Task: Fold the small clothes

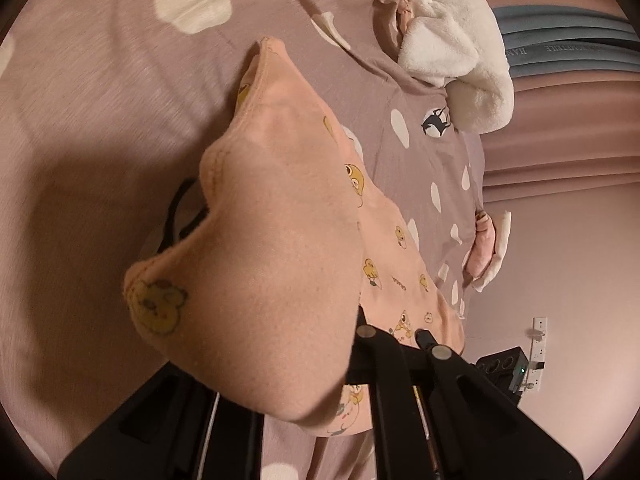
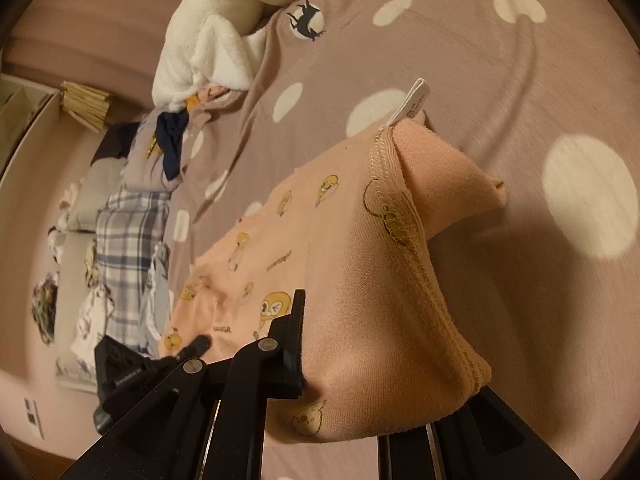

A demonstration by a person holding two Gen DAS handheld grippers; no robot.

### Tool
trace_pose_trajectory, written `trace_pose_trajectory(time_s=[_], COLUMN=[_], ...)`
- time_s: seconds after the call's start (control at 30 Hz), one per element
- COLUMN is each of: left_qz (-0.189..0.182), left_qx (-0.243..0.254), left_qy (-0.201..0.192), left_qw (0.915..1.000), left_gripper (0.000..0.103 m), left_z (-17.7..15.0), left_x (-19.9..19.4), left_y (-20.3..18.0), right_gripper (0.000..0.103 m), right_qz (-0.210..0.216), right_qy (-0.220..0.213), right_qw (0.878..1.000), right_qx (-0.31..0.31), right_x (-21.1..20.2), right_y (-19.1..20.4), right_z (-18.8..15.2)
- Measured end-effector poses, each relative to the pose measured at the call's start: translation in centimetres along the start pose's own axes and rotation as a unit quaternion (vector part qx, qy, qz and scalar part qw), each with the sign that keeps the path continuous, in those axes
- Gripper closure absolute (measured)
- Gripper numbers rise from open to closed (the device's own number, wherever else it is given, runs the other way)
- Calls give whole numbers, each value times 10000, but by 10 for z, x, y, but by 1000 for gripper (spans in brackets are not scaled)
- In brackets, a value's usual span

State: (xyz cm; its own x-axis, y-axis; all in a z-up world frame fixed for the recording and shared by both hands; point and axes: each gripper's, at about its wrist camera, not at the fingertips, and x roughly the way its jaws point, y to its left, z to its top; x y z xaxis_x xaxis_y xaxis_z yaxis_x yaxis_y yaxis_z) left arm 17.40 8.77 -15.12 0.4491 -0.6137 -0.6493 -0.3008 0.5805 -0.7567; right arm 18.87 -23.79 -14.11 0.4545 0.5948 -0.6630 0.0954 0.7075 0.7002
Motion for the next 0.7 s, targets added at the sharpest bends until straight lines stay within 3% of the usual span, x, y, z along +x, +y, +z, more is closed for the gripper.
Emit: trace_pose_trajectory(time_s=[0.27,0.7], left_qz=[66,249], left_qx=[119,-26], left_qy=[92,220], left_qw=[9999,9994], left_gripper=[96,96], left_z=[-28,-40], left_x=[-7,-17], left_y=[4,10], right_gripper=[89,88], right_qz=[-41,-9], right_qy=[64,312], right_qw=[10000,9994], right_qx=[33,170], right_x=[-10,-16], right_y=[-7,-9], right_z=[-19,-29])
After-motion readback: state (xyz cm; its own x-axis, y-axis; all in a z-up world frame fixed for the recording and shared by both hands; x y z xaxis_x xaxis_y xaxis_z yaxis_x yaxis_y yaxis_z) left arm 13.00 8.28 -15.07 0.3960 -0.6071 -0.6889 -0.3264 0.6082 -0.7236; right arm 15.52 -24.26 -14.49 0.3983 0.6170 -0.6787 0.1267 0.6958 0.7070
